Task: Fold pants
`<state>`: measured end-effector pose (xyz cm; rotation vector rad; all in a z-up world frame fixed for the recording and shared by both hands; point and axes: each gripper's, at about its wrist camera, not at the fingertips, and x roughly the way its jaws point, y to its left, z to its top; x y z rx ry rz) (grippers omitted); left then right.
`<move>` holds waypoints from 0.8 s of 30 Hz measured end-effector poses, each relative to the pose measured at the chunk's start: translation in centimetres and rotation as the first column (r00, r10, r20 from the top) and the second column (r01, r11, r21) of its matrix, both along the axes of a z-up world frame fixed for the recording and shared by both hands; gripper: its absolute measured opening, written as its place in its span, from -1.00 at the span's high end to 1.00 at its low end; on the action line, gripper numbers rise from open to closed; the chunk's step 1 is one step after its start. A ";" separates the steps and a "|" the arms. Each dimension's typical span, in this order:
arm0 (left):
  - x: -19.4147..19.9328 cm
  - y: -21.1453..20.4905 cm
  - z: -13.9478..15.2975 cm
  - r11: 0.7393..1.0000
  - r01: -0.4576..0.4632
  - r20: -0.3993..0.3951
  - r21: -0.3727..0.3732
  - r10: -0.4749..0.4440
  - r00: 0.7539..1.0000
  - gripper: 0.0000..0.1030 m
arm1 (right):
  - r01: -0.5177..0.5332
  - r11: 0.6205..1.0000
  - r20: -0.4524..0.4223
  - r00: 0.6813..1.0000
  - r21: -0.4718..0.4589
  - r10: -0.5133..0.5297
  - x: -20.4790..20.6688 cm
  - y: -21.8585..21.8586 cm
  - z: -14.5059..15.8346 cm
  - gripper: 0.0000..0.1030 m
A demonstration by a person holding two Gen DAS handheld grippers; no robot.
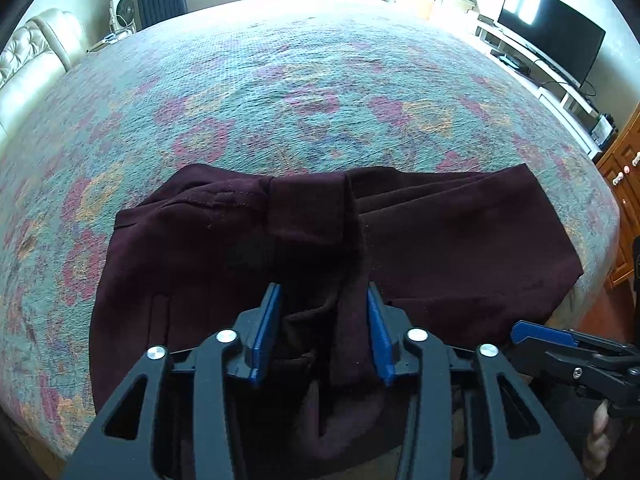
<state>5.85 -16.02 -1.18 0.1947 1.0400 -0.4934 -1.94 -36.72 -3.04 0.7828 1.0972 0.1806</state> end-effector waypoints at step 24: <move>-2.5 20.6 3.7 0.878 -0.426 0.022 -0.220 0.441 0.897 -0.61 | -0.062 0.972 -0.042 0.996 0.225 0.073 2.7 5.1 -1.4 -0.32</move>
